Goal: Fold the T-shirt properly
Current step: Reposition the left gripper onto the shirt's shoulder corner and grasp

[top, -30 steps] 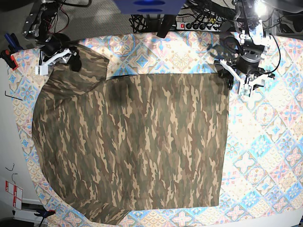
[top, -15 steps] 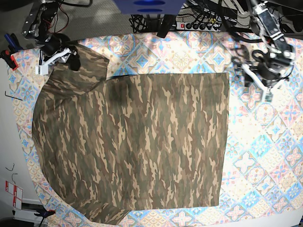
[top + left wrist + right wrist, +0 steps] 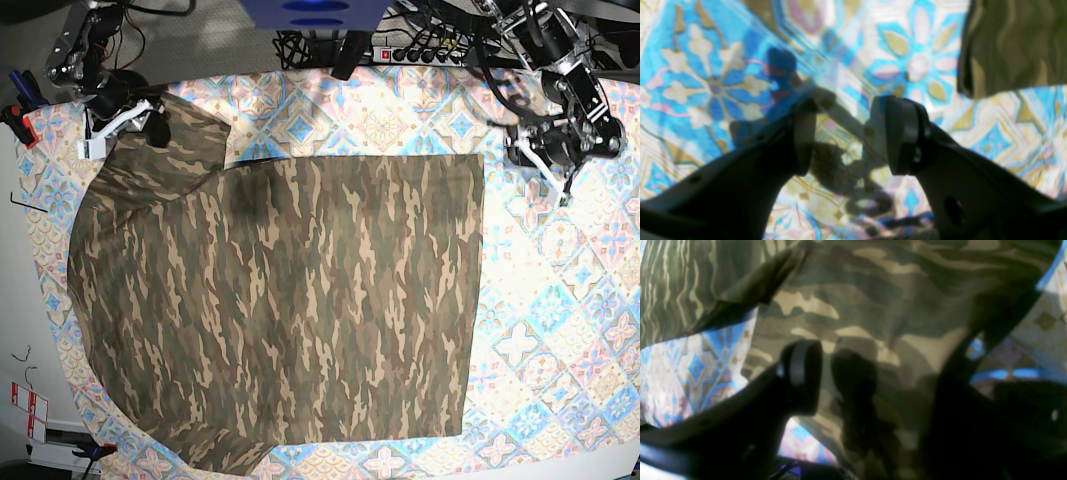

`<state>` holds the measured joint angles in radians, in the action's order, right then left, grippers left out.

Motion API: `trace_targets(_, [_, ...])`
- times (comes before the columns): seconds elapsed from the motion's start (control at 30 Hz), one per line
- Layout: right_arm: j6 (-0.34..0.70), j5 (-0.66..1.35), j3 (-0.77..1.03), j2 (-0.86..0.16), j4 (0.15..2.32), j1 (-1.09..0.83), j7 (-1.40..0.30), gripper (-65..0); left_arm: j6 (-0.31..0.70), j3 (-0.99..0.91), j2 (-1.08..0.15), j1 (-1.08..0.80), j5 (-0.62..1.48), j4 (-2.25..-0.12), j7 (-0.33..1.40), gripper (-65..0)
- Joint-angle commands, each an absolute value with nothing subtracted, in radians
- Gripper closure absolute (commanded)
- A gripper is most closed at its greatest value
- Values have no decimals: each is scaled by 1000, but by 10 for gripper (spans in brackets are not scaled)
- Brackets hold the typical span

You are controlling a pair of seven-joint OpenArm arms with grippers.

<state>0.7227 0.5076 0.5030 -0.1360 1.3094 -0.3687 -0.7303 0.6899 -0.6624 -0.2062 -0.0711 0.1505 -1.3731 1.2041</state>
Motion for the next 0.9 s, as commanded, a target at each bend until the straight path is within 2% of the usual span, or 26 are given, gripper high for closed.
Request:
trace_targets(0.0, [698, 406, 496, -131, 1297, -390, -843, -338, 698, -647, -214, -62, 166, -1377, 1199, -322])
trace_targets(0.17, [698, 361, 496, -131, 1297, -390, -843, -338, 698, -639, -208, -41, 170, -1374, 1216, -322])
trace_targets(0.33, [698, 321, 495, -131, 1297, -390, -843, -338, 698, -642, -183, -18, 174, -1420, 1334, -322])
trace_targets(0.53, [698, 321, 493, -131, 1297, -390, -845, -338, 698, -591, -209, -84, 346, -1578, 1345, -322])
trace_targets(0.87, [698, 320, 492, -131, 1297, -390, -845, -338, 698, -584, -223, -87, 499, -1573, 1366, -322])
